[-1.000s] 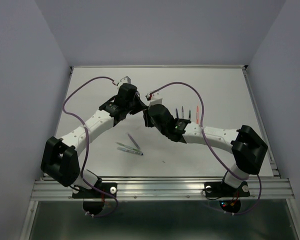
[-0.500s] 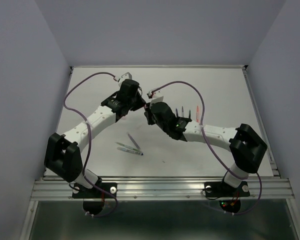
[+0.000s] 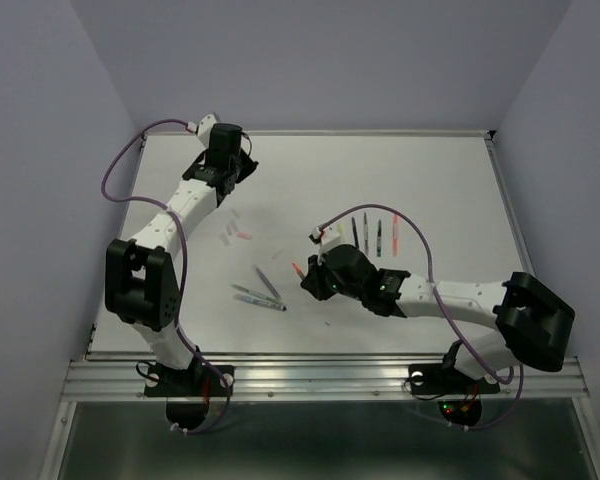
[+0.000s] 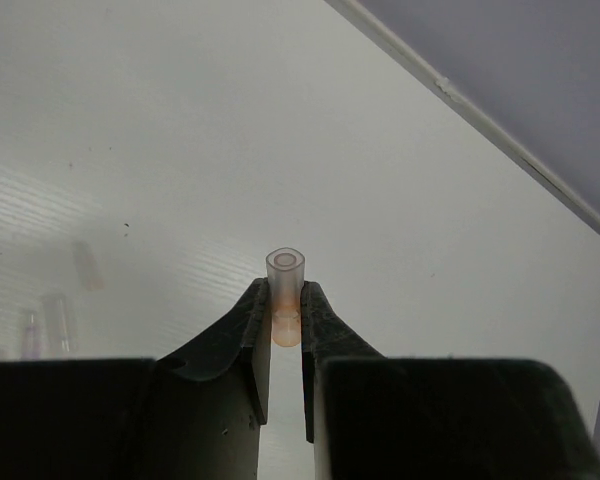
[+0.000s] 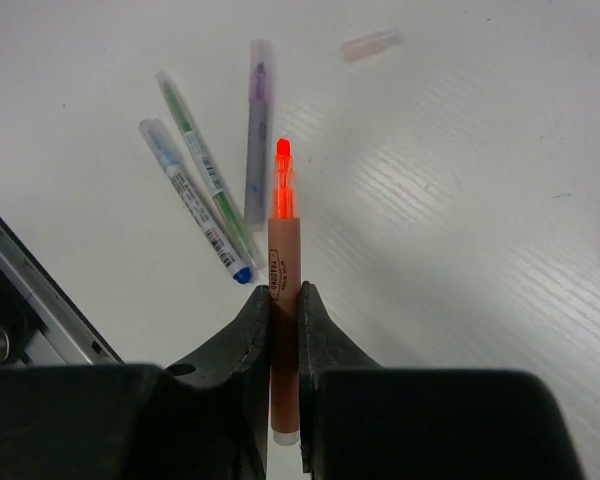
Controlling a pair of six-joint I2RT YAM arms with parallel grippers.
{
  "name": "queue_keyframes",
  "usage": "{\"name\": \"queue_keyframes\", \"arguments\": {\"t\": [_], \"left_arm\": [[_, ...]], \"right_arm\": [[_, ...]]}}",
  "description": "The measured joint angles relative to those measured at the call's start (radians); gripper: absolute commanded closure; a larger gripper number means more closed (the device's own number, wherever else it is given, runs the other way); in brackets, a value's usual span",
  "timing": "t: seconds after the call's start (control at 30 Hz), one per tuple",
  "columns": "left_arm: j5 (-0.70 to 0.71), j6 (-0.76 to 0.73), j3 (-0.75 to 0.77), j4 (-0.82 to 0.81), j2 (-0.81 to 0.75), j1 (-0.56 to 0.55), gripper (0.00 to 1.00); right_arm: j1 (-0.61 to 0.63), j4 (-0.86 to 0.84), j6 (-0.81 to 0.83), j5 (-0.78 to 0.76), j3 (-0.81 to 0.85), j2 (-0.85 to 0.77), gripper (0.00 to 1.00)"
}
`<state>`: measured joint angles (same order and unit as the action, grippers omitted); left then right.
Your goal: Open the pen caps
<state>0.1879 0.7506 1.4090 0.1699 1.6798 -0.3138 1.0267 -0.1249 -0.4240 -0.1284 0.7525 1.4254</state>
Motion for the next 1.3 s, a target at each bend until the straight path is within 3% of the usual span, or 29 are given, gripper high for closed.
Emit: {"name": "queue_keyframes", "arguments": {"t": [0.23, 0.5, 0.57, 0.63, 0.77, 0.83, 0.9, 0.97, 1.1, 1.13, 1.17, 1.23, 1.3], "left_arm": [[-0.007, -0.037, -0.151, -0.016, -0.067, -0.007, 1.00], [-0.037, -0.056, -0.372, 0.003, -0.113, -0.007, 1.00], [-0.045, -0.062, -0.393, 0.006, -0.113, -0.007, 1.00], [-0.050, -0.066, -0.413, 0.006, -0.113, -0.007, 1.00], [-0.048, -0.067, -0.420, 0.010, -0.108, -0.007, 1.00], [-0.046, -0.066, -0.420, 0.011, -0.107, -0.008, 1.00], [-0.043, -0.066, -0.422, 0.014, -0.106, -0.008, 1.00], [-0.040, -0.066, -0.428, 0.015, -0.104, -0.008, 1.00], [-0.037, -0.065, -0.454, 0.023, -0.096, -0.008, 1.00], [-0.036, -0.065, -0.460, 0.024, -0.092, -0.008, 1.00], [-0.035, -0.064, -0.466, 0.026, -0.090, -0.008, 1.00], [-0.029, -0.062, -0.474, 0.037, -0.084, -0.008, 0.96], [-0.024, -0.061, -0.475, 0.040, -0.077, -0.008, 0.84]], "right_arm": [[-0.055, 0.035, 0.003, -0.070, 0.042, 0.042, 0.95], [-0.203, 0.052, 0.102, -0.106, 0.148, 0.239, 0.86], [-0.217, 0.055, 0.122, -0.109, 0.165, 0.265, 0.84], [-0.230, 0.054, 0.137, -0.112, 0.179, 0.286, 0.74], [-0.238, 0.057, 0.160, -0.118, 0.189, 0.308, 0.72], [-0.238, 0.058, 0.166, -0.121, 0.189, 0.311, 0.64], [-0.238, 0.060, 0.170, -0.126, 0.189, 0.311, 0.62], [-0.238, 0.068, 0.174, -0.128, 0.194, 0.312, 0.49], [-0.238, 0.089, 0.175, -0.132, 0.220, 0.312, 0.30], [-0.238, 0.092, 0.177, -0.129, 0.226, 0.311, 0.07], [-0.238, 0.094, 0.180, -0.122, 0.231, 0.308, 0.00], [-0.238, 0.100, 0.190, -0.102, 0.233, 0.297, 0.00], [-0.238, 0.111, 0.201, -0.072, 0.233, 0.279, 0.00]]}}
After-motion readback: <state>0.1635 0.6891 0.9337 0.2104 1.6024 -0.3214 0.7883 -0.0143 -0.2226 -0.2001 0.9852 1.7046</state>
